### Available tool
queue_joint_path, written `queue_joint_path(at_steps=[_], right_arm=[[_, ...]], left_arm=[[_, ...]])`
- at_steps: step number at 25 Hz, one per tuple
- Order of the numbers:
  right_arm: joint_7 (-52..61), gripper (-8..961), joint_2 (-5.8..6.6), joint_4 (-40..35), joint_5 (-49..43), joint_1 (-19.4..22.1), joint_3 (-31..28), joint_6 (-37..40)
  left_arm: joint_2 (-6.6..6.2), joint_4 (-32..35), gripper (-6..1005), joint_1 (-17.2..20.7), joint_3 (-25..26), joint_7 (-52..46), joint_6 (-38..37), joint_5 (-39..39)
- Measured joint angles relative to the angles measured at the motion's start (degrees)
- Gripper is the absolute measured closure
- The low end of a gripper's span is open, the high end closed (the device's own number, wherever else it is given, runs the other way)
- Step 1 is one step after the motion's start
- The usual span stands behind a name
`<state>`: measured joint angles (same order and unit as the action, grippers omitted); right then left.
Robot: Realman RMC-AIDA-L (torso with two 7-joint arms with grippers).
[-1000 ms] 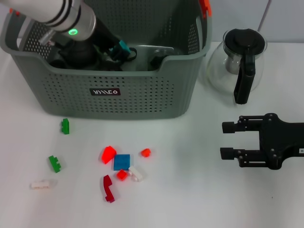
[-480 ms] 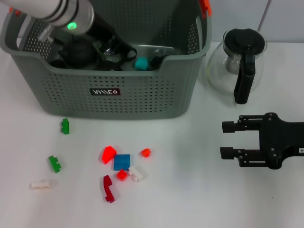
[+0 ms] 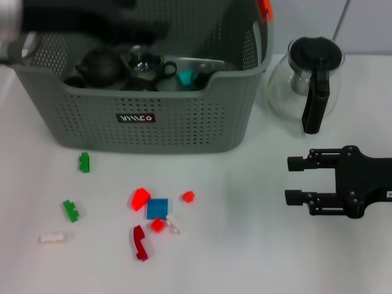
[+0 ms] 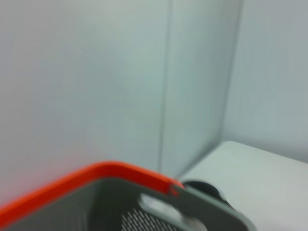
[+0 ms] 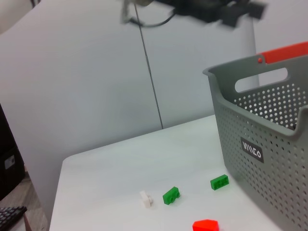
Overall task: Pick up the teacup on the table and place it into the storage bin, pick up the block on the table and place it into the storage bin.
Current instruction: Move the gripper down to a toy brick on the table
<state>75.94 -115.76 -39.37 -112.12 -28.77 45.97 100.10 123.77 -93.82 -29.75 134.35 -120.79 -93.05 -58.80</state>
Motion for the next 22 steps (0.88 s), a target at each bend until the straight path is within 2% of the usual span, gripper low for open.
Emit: queue_joint_path(at_steps=[1,3,4,5,10,15,16,17,22], right_arm=[[0.0,266,-0.02,0.0,0.0,0.0,0.0,0.0],[0.0,267,-0.03,0.0,0.0,-0.1,0.0,0.0],[0.1,267,-0.03,0.0,0.0,-0.2,0.0,0.0],[0.1,267,-0.04,0.0,0.0,-0.2,0.0,0.0],[0.4,267,0.0,-0.1,-0.1,-0.2,0.0,0.0],[0.1,266,0.02,0.0,0.0,-0.1,0.0,0.0],[0.1,266,0.02,0.0,0.0,-0.1,0.0,0.0],[0.2,266,0.02,0.0,0.0,-0.1,0.0,0.0],[0.3,266,0.02,0.0,-0.1,-0.1,0.0,0.0]], left_arm=[[0.2,-0.1,163,0.9,1.0,1.4,-1.9,-0.4],[0.51,0.8,167,3.6,3.7,6.8,-8.1,-1.3],[0.51,0.8,169,3.6,3.7,6.8,-8.1,-1.3],[0.47,2.9,171,6.5,5.0,13.0,-13.5,-1.3],[0.28,3.5,172,10.2,5.3,16.5,-17.5,3.6],[0.54,3.6,172,10.5,4.2,15.7,-18.5,14.2],[0.54,3.6,173,10.5,4.2,15.7,-18.5,14.2],[0.57,3.6,173,10.1,2.8,13.4,-18.2,18.2],[0.59,3.4,173,9.0,-1.1,9.2,-17.6,24.5]])
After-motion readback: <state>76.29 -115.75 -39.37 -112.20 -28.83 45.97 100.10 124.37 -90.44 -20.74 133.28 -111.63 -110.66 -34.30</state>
